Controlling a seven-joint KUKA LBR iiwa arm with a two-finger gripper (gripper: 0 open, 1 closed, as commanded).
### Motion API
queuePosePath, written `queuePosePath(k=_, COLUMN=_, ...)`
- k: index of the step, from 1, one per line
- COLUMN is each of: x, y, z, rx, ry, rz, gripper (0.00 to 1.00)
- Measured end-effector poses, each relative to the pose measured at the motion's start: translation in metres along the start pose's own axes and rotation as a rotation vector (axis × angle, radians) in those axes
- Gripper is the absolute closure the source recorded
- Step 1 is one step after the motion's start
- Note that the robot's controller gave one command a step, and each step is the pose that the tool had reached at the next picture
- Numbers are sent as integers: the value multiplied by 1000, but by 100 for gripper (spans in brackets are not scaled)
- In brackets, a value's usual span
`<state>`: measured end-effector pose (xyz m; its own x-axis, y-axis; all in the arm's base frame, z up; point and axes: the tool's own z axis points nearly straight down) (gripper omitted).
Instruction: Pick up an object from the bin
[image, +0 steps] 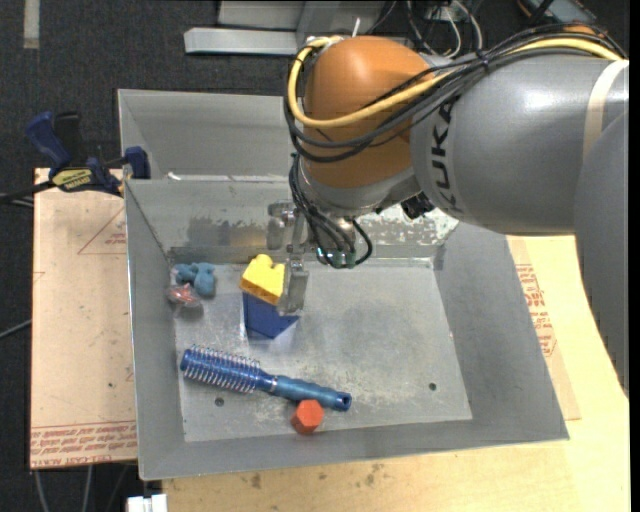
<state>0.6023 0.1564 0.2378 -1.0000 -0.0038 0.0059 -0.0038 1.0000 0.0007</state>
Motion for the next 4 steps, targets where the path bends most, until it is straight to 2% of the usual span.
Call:
queuePosePath(k=1, x=-19, y=-30, z=154, rx=-3, ry=-14, rz=136, gripper=0)
queuePosePath(k=2, x=-20, y=-19, z=137, rx=-3, ry=-9, rz=383, gripper=0)
queuePosePath(k=3, x=-24, y=-10, z=127, rx=-3, ry=-7, rz=856, gripper=0)
queuePosePath(k=4, x=-12, y=0, z=163, rx=-6, ry=-17, rz=673, gripper=0)
